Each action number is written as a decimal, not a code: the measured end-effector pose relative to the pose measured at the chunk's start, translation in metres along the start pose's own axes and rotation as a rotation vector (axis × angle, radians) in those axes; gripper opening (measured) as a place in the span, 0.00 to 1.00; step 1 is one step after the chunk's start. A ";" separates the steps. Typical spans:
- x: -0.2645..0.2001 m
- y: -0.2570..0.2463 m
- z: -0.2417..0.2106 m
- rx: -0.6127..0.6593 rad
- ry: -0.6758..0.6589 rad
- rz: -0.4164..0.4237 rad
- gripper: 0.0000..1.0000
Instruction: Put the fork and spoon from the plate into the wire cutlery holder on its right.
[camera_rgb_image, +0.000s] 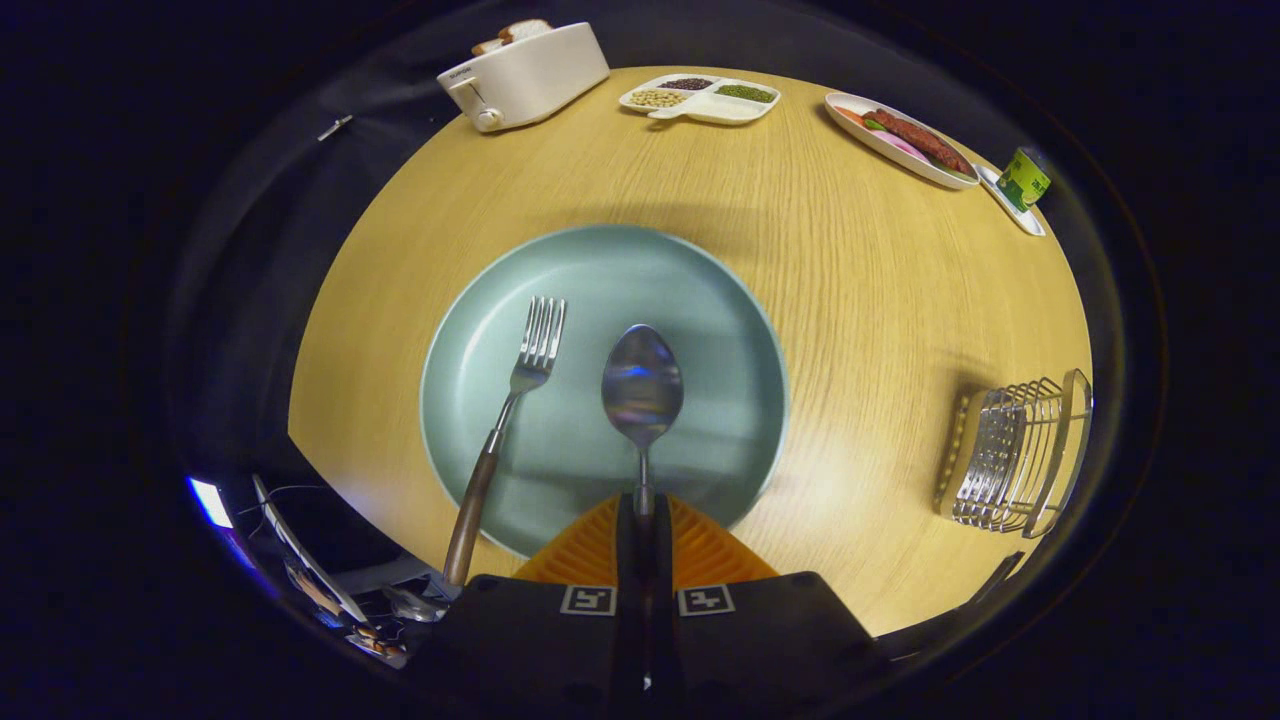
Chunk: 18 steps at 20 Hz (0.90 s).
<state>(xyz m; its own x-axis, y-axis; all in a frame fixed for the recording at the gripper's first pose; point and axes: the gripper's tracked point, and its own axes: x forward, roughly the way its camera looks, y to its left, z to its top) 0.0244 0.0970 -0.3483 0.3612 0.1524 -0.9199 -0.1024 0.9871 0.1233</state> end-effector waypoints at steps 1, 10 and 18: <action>-0.008 -0.005 0.001 0.001 -0.007 0.003 0.08; -0.100 -0.070 -0.006 -0.081 -0.004 0.052 0.08; -0.148 -0.160 -0.021 -0.109 0.099 0.002 0.08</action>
<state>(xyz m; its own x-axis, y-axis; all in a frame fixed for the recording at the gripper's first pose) -0.0317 -0.0842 -0.2399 0.2684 0.1433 -0.9526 -0.2048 0.9747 0.0890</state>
